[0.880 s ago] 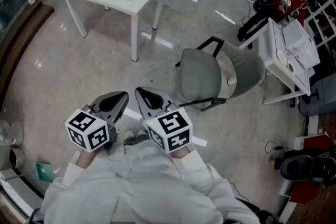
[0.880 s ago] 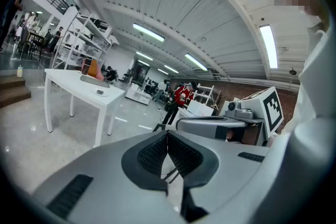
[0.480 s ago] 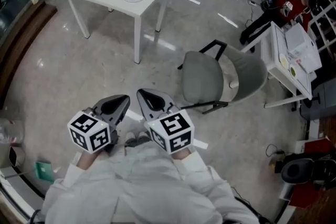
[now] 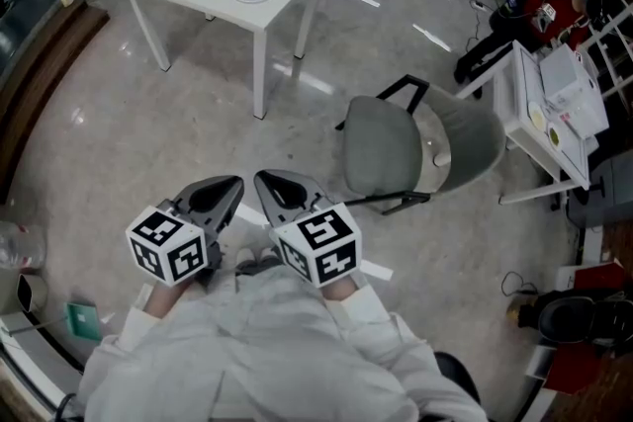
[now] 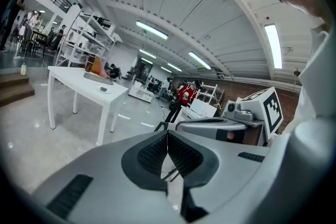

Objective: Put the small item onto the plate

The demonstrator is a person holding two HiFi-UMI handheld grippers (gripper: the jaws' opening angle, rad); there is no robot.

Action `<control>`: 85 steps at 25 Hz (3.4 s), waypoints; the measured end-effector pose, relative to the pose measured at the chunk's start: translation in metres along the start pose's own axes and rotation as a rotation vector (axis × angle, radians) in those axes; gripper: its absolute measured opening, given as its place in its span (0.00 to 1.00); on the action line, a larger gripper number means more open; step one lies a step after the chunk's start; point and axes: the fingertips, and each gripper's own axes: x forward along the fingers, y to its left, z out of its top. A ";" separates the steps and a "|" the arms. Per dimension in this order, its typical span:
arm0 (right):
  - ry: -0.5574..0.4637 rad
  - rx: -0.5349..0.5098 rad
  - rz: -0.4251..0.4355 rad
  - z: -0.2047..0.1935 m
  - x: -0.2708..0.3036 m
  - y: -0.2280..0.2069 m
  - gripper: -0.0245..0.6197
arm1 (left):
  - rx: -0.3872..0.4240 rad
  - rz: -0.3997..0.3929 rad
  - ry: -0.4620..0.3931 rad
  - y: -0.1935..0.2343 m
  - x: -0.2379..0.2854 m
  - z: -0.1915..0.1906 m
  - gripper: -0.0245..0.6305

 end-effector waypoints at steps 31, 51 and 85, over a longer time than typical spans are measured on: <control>0.040 0.083 0.011 0.008 0.076 -0.108 0.06 | -0.100 0.142 0.043 0.106 0.092 0.024 0.05; -0.036 0.080 -0.091 0.141 0.238 -0.213 0.06 | -0.011 0.005 0.039 0.261 0.194 0.178 0.05; 0.024 0.107 0.036 0.215 0.374 -0.378 0.06 | -0.128 0.074 0.054 0.383 0.345 0.257 0.05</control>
